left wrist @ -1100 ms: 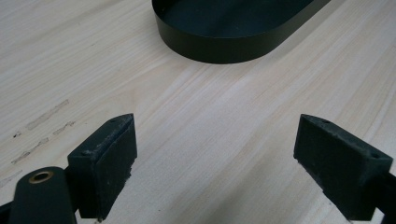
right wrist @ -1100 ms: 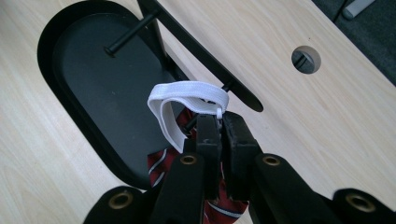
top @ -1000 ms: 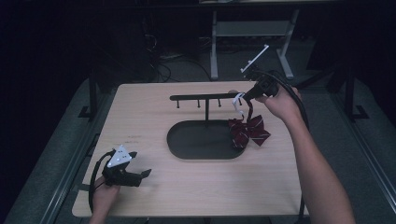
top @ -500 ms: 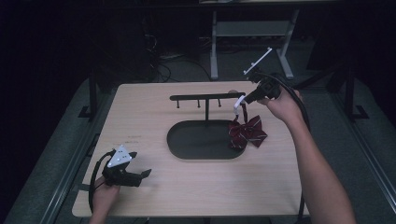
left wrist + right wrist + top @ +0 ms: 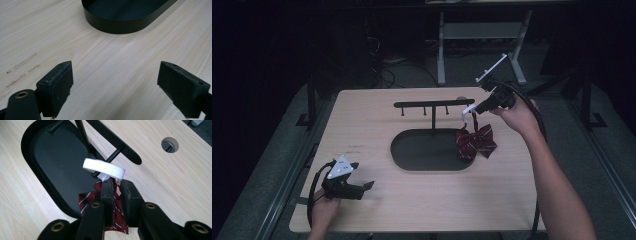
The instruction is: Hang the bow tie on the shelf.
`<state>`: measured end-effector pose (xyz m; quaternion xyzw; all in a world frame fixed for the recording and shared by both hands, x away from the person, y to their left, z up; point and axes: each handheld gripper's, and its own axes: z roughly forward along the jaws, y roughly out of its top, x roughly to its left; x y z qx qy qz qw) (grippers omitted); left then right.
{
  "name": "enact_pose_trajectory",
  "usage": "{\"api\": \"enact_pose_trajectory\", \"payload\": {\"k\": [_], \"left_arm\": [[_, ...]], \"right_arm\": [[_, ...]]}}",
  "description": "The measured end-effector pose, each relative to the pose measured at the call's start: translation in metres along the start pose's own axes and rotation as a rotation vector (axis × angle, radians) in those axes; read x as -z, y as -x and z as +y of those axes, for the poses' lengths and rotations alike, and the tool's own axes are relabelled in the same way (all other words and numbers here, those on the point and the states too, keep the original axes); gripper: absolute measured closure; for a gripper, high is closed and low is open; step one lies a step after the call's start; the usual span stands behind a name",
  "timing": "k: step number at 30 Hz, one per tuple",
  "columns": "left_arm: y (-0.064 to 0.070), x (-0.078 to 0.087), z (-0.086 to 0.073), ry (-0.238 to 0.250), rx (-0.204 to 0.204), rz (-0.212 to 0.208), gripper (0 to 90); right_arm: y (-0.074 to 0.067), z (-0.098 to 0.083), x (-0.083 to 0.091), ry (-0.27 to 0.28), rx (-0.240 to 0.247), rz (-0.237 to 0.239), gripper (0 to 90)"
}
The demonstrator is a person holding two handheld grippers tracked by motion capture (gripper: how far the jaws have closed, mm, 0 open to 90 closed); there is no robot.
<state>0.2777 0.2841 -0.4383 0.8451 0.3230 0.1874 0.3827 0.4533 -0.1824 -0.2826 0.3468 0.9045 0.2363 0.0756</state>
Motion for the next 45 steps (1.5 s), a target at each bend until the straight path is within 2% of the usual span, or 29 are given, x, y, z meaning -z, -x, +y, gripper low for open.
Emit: {"api": "enact_pose_trajectory", "payload": {"k": [13, 45], "left_arm": [[0.001, -0.001, 0.001, 0.001, 0.004, 0.000, 13.2], [0.001, 0.000, -0.002, 0.000, 0.006, 0.000, 13.2]], "right_arm": [[-0.002, -0.007, 0.001, 0.022, 0.004, 0.039, 73.5], [0.004, -0.023, 0.003, 0.052, -0.020, 0.055, 64.0]]}}
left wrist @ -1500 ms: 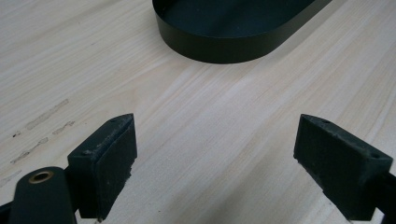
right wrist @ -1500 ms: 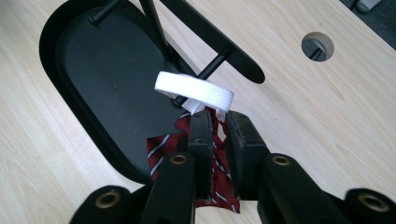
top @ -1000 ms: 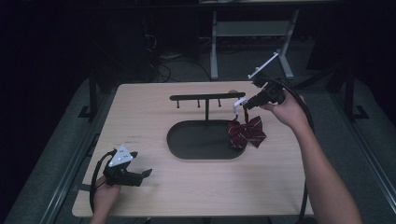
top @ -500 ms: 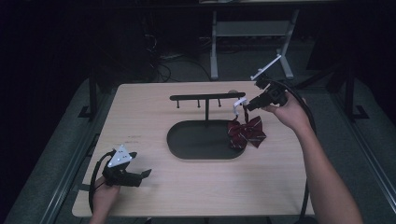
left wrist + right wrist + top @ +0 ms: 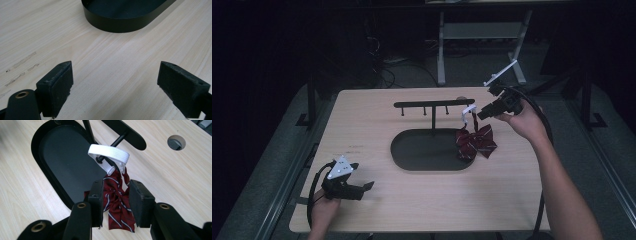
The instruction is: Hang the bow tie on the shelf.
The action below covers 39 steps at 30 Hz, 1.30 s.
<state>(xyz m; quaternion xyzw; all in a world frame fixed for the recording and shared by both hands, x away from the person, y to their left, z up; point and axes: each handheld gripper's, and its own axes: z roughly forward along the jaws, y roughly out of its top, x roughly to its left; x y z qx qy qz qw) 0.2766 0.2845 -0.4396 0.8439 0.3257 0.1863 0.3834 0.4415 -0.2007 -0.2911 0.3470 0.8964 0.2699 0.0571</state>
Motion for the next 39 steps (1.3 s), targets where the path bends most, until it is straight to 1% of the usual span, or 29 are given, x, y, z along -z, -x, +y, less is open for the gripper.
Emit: {"api": "enact_pose_trajectory", "payload": {"k": [4, 5, 6, 7, 9, 13, 16, 19, 32, 39], "left_arm": [[0.000, 0.000, 0.000, -0.001, -0.001, -0.001, 13.2], [0.000, 0.000, 0.000, 0.007, 0.005, 0.000, 13.2], [0.000, 0.000, 0.000, 0.000, -0.002, -0.002, 13.2], [0.000, -0.001, 0.000, -0.003, 0.000, -0.004, 13.2], [0.000, 0.000, 0.000, 0.001, -0.002, -0.002, 13.2], [0.000, 0.000, 0.000, 0.004, -0.003, 0.000, 13.2], [0.000, 0.000, 0.000, 0.003, -0.002, 0.000, 13.2], [0.000, 0.001, 0.000, 0.003, -0.002, 0.001, 13.2], [0.000, 0.001, 0.000, 0.003, -0.001, 0.001, 13.2], [0.000, 0.001, 0.000, 0.004, -0.001, 0.001, 13.2]], "right_arm": [[0.000, -0.002, 0.000, 0.005, -0.002, 0.006, 63.2], [0.000, -0.003, 0.000, 0.005, -0.002, 0.007, 62.7], [0.000, -0.003, 0.000, 0.005, -0.001, 0.009, 62.6], [0.000, -0.004, 0.000, 0.005, -0.001, 0.011, 62.3], [0.000, -0.005, 0.000, 0.006, -0.002, 0.009, 61.8], [0.001, -0.009, 0.001, 0.009, -0.010, 0.011, 60.1], [0.002, -0.011, 0.003, 0.022, -0.015, 0.015, 58.7], [0.003, -0.013, 0.003, 0.020, -0.018, 0.017, 57.7], [0.004, -0.022, -0.001, 0.023, -0.026, 0.019, 55.2], [0.006, -0.028, -0.004, 0.014, -0.039, 0.025, 54.7]]}}
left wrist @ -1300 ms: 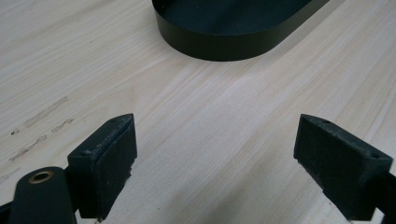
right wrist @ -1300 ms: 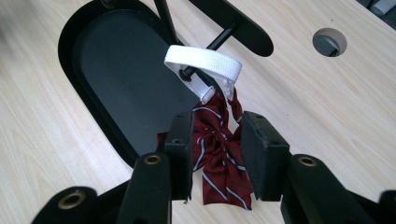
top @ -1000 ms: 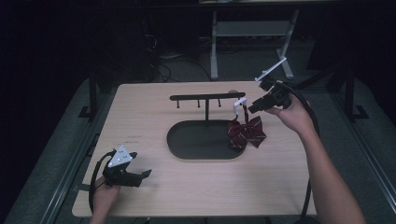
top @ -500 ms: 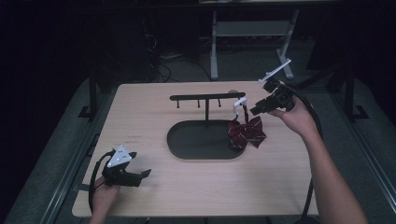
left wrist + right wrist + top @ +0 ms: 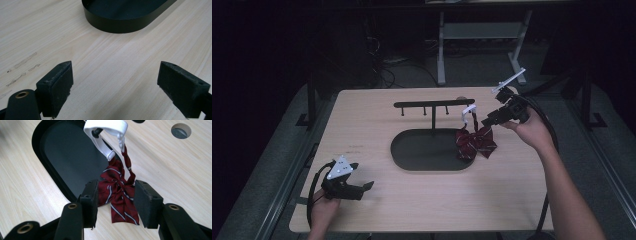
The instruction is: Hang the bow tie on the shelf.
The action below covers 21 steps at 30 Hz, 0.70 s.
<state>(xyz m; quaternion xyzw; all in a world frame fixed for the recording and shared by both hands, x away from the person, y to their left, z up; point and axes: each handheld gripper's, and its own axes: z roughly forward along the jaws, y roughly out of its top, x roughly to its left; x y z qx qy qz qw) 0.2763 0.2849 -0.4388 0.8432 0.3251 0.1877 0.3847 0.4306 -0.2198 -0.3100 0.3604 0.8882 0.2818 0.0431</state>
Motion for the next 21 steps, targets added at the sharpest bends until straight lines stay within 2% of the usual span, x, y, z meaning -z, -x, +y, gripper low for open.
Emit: {"api": "enact_pose_trajectory", "payload": {"k": [21], "left_arm": [[0.000, 0.000, 0.000, -0.002, -0.001, 0.000, 13.2]], "right_arm": [[0.002, -0.019, -0.007, -0.008, -0.017, 0.016, 52.3]]}}
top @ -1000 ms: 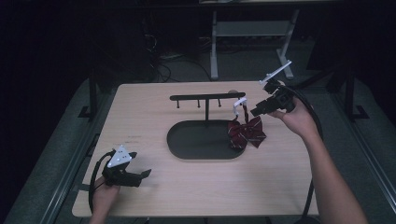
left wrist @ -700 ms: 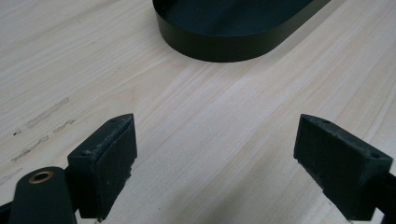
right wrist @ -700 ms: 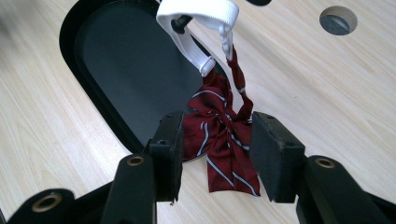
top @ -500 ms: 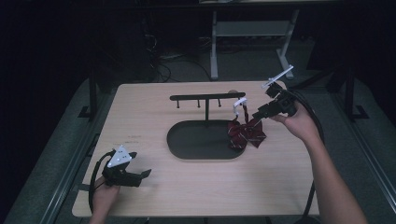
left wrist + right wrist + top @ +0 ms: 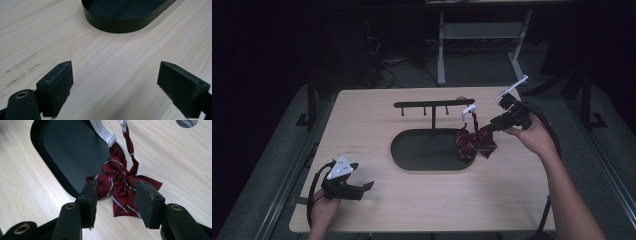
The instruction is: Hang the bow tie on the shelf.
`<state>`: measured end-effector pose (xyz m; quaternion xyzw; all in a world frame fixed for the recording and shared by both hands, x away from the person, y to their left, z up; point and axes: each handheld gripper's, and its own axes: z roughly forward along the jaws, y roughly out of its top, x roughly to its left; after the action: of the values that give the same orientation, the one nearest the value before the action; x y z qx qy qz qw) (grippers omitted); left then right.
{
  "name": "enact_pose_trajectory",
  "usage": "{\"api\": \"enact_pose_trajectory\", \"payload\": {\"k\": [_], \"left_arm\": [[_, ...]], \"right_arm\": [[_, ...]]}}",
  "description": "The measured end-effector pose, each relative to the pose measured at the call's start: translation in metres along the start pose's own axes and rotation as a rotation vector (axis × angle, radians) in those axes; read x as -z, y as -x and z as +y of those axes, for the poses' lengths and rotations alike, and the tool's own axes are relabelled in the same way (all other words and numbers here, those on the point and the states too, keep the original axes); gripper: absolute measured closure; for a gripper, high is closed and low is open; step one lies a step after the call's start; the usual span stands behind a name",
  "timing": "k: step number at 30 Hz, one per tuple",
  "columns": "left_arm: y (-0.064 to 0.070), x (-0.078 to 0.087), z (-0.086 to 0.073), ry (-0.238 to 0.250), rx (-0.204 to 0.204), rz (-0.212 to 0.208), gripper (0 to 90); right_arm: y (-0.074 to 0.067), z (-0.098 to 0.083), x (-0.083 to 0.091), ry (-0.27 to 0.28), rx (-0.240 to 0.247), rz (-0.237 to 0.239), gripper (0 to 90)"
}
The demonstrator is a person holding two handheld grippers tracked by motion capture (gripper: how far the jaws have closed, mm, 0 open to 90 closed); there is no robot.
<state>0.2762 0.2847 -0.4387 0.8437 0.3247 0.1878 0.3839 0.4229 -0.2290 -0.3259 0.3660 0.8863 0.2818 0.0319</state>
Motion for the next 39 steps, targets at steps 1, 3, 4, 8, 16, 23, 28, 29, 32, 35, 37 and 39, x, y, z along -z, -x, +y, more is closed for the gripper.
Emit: {"api": "enact_pose_trajectory", "payload": {"k": [1, 3, 4, 8, 16, 23, 28, 29, 32, 35, 37, 39], "left_arm": [[0.000, 0.000, 0.000, 0.000, -0.002, 0.000, 13.2], [0.000, 0.000, 0.000, 0.000, 0.000, 0.000, 13.2], [0.000, 0.000, 0.000, 0.001, 0.000, 0.000, 13.2], [0.000, 0.000, 0.000, 0.001, -0.002, 0.001, 13.2], [0.000, 0.000, 0.000, -0.001, -0.002, 0.000, 13.2], [0.000, 0.000, 0.000, 0.000, -0.002, 0.000, 13.2], [0.000, 0.000, 0.000, 0.000, -0.001, 0.000, 13.2], [0.000, 0.000, 0.000, -0.001, -0.001, 0.000, 13.2], [0.000, 0.000, 0.000, -0.004, -0.003, 0.000, 13.2], [0.000, 0.000, 0.000, -0.002, -0.002, -0.001, 13.2], [0.000, 0.000, 0.000, -0.005, -0.003, 0.000, 13.2], [0.000, -0.001, 0.000, -0.005, -0.004, 0.000, 13.2]], "right_arm": [[0.000, -0.001, 0.000, 0.001, -0.001, 0.002, 52.2], [0.000, -0.004, -0.001, -0.001, -0.008, 0.005, 51.6], [0.000, -0.005, -0.002, 0.003, -0.007, 0.005, 51.6], [0.001, -0.011, -0.005, 0.006, -0.013, 0.011, 51.1], [0.005, -0.022, -0.009, -0.002, -0.033, 0.018, 50.3], [0.005, -0.029, -0.011, -0.006, -0.043, 0.023, 49.3], [0.004, -0.034, -0.012, -0.001, -0.042, 0.024, 48.9], [0.004, -0.035, -0.012, 0.001, -0.044, 0.024, 48.8], [0.004, -0.039, -0.013, 0.000, -0.049, 0.025, 48.7], [0.005, -0.043, -0.015, -0.002, -0.054, 0.028, 48.3], [0.005, -0.046, -0.015, 0.002, -0.059, 0.032, 48.3], [0.006, -0.049, -0.016, 0.003, -0.061, 0.035, 48.2]]}}
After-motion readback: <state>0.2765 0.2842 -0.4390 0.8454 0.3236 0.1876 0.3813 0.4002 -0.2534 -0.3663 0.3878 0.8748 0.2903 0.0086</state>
